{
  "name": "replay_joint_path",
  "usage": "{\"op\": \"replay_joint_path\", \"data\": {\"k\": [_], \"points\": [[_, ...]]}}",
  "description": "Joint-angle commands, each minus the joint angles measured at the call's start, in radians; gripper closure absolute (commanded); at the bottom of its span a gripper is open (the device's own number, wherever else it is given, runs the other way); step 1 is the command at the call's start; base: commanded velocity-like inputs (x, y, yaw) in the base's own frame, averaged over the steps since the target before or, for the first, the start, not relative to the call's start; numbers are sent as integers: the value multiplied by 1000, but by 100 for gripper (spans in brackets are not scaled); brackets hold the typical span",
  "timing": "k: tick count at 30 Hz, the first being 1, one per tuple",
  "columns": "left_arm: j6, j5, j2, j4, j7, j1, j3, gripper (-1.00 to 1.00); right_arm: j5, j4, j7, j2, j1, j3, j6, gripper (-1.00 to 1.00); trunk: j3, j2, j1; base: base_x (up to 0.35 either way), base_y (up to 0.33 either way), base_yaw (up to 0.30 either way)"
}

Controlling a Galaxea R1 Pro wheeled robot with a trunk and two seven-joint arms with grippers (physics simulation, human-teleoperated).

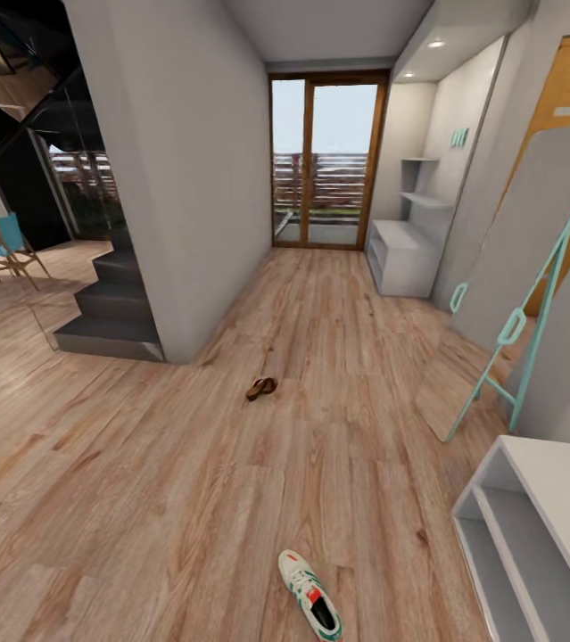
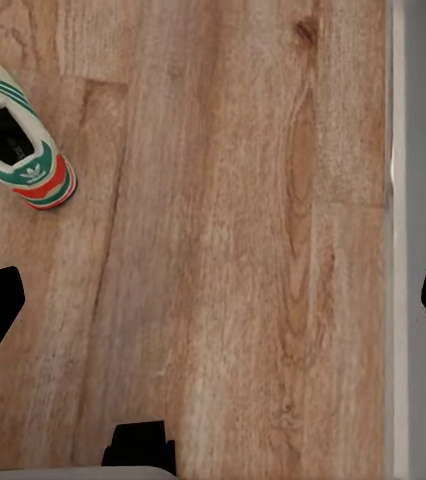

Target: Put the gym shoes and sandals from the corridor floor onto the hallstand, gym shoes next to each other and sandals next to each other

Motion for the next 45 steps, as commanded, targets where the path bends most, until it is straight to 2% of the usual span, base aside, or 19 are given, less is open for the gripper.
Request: {"op": "replay_joint_path", "data": {"k": [1, 19, 38, 41, 42, 43, 45], "points": [[-3, 1, 0, 0, -1, -1, 2, -100, -1, 1, 1, 0, -1, -1, -3, -100, -1, 0, 0, 0, -239, 0], [-3, 1, 0, 0, -1, -1, 2, -100, -1, 1, 0, 0, -1, -1, -3, -100, -1, 0, 0, 0, -241, 36], [-2, 2, -1, -5, -1, -9, 2, -100, 1, -1, 1, 0, -1, 0, -5, -100, -1, 0, 0, 0, -26, 207], [4, -1, -2, -72, -2, -52, -2, -100, 9, -88, 5, -5, -6, 1, -5, -100, -1, 0, 0, 0, 0, 11], [13, -5, -5, -123, -1, -108, -6, -100, 12, -158, 7, -8, -34, 3, -1, -100, -1, 0, 0, 0, 0, 3], [49, -8, -11, -158, 0, -197, -8, -100, 23, -210, 8, -10, -108, 6, 10, -100, -1, 0, 0, 0, 0, 1], [77, -8, -14, -161, -1, -230, -8, -100, 33, -216, 8, -9, -148, 7, 27, -100, -1, 0, 0, 0, 0, 0]]}}
